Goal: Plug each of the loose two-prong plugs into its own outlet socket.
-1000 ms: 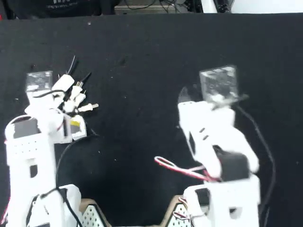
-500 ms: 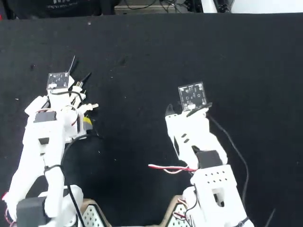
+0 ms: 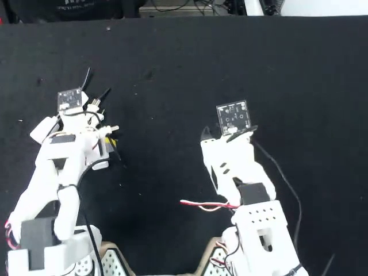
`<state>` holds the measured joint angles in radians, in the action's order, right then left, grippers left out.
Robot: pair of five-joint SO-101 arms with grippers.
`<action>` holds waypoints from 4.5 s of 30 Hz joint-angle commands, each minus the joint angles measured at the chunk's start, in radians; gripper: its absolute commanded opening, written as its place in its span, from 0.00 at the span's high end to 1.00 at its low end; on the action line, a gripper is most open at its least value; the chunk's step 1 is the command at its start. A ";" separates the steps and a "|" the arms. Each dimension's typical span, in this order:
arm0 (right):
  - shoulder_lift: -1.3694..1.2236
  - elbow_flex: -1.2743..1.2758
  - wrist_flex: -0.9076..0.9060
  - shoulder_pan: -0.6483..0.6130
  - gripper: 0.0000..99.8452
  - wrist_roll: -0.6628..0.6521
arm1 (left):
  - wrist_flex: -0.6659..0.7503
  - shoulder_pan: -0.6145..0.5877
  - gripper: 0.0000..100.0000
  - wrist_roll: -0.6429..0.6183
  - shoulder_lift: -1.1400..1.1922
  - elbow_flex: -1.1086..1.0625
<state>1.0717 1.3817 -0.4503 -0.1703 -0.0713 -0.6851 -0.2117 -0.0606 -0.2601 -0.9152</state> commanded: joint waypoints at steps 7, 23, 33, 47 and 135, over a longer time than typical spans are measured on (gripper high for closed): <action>-0.002 -0.005 0.023 -0.014 0.91 0.003 | -0.058 0.139 0.74 -0.009 -0.026 0.002; -0.004 0.008 0.025 -0.008 0.91 0.003 | -0.152 0.361 0.97 -0.009 -0.043 0.125; -0.008 0.013 0.080 0.071 0.91 0.011 | -0.509 0.417 0.92 0.061 -0.124 0.246; -0.008 0.028 0.089 0.069 0.91 0.005 | -0.684 0.297 0.79 0.215 -0.166 0.340; -0.848 -0.501 -0.198 -0.571 0.75 0.031 | -0.063 -0.128 0.79 -0.089 -0.241 -0.045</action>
<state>0.3030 0.9275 -0.6989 -0.7304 -0.0330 -0.7618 -0.3345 -0.1373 -0.4687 -0.9689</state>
